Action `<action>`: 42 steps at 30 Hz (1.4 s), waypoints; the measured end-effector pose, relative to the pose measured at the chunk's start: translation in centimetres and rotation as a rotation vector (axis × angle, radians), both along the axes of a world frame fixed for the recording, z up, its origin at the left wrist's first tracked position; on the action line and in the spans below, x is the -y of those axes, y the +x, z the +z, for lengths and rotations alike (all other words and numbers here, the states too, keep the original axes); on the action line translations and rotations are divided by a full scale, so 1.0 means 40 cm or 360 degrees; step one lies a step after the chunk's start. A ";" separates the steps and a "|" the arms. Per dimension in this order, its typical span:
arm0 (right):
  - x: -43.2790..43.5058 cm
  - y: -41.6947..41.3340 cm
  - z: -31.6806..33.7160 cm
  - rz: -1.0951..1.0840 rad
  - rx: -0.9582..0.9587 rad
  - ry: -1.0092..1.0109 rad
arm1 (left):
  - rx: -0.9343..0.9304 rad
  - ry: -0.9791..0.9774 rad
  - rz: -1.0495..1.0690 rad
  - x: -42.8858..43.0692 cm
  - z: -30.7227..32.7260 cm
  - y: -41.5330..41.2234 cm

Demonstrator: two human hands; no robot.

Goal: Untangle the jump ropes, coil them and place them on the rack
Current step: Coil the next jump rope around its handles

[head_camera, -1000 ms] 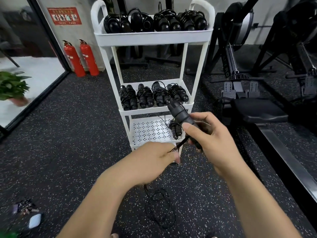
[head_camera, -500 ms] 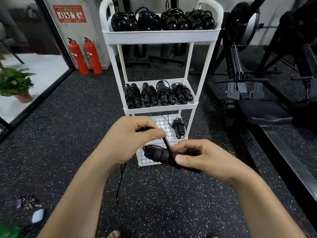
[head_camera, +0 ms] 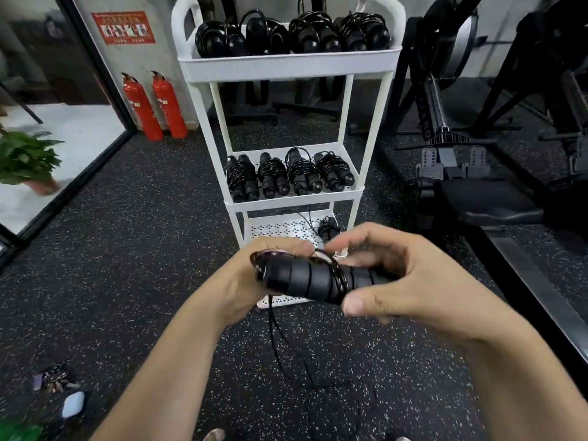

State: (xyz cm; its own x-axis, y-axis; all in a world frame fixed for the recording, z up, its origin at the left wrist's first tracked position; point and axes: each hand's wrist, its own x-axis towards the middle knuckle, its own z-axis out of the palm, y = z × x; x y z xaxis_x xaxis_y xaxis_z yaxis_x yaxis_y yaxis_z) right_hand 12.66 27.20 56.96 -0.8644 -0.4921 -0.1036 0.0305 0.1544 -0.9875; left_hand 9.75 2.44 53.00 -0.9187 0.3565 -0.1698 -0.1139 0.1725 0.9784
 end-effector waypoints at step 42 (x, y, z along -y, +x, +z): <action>0.010 -0.026 -0.090 0.0006 0.0224 -0.0485 | -0.0081 0.0296 0.0098 0.027 -0.022 -0.032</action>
